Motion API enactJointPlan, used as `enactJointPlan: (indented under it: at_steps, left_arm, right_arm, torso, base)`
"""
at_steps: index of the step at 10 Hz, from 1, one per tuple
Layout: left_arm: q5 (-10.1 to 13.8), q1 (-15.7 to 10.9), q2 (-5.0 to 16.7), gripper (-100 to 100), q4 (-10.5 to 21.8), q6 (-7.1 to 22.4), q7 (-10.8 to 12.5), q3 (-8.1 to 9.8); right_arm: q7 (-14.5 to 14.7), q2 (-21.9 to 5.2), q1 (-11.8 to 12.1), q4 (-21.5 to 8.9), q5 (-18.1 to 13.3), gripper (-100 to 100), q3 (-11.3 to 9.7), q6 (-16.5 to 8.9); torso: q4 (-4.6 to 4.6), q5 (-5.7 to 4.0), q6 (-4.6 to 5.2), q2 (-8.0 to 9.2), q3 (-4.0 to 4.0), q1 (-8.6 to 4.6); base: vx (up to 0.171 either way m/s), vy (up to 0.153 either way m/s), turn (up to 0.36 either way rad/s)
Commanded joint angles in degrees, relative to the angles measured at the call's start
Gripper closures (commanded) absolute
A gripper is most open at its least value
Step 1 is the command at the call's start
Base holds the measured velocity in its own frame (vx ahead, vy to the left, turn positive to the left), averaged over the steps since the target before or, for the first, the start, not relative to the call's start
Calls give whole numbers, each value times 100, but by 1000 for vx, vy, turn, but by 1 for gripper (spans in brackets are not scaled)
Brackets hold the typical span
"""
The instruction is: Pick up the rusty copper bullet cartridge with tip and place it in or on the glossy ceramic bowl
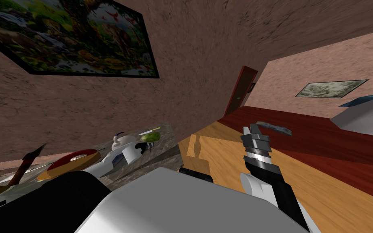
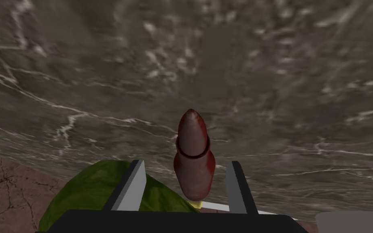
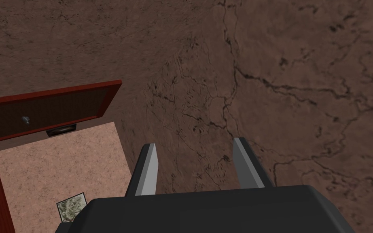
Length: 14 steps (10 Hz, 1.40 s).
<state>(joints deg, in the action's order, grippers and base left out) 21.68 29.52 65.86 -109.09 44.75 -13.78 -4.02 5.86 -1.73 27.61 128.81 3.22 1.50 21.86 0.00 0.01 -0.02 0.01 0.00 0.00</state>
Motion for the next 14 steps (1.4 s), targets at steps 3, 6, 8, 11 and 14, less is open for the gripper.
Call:
enactJointPlan:
  at_steps: [3, 6, 8, 11, 14]
  left_arm:
    - [0, 3, 1, 100, 4, 4, 0, 0]
    - [90, 20, 127, 100, -177, 104, 21, 54]
    - [69, 40, 124, 100, -223, 120, 33, 64]
    - [140, 0, 380, 100, -480, 260, 77, 379]
    - [256, -47, 699, 100, -798, 435, 134, 758]
  right_arm:
    - [0, 0, 0, 0, 0, 0, 0, 0]
    - [0, 0, 0, 0, 0, 0, 0, 0]
    - [0, 0, 0, 0, 0, 0, 0, 0]
    - [0, 0, -1, 0, 0, 0, 0, 0]
    - [0, 0, -3, -1, 0, 0, 0, -1]
  torso:
    - [0, 0, 5, -2, -1, -5]
    - [0, 0, 5, -2, -1, -6]
    - [4, -4, 1, 12, 7, -17]
    - [8, -6, 6, 23, 14, -7]
    - [23, -4, -2, 92, 55, 16]
  base:
    - [0, 1, 5]
    - [-6, -5, 27]
    - [-23, -17, 56]
    - [-91, 15, -6]
    - [-213, 68, 2]
